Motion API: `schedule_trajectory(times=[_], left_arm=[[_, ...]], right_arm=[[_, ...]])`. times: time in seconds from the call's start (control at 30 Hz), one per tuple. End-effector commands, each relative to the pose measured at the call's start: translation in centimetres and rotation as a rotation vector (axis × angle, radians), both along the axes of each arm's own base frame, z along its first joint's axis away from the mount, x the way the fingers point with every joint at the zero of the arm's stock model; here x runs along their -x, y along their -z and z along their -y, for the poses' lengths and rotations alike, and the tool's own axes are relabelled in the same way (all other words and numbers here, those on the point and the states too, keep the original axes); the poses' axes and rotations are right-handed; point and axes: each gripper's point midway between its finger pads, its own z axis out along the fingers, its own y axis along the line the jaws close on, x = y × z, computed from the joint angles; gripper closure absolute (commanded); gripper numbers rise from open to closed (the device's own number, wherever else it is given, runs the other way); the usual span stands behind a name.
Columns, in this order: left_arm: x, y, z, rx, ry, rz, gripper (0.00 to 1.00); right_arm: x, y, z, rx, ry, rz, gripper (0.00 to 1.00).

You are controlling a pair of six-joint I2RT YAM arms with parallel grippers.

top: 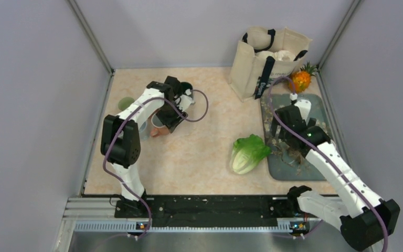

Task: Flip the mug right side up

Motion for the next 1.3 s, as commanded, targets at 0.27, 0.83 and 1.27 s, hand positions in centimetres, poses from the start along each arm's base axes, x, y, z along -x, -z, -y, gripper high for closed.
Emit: schedule_trajectory(times=[0.27, 0.83, 1.27], left_arm=[[0.7, -10.1, 3.5, 0.283, 0.049, 0.199, 0.34], [1.9, -11.3, 3.8, 0.336, 0.070, 0.253, 0.34], [1.8, -11.0, 3.9, 0.338, 0.089, 0.265, 0.34]], right_arm=[[0.1, 4.4, 7.2, -0.147, 0.367, 0.115, 0.04], [-9.7, 4.2, 2.2, -0.517, 0.384, 0.305, 0.20], [-6.9, 1.2, 0.0, 0.055, -0.485, 0.123, 0.12]])
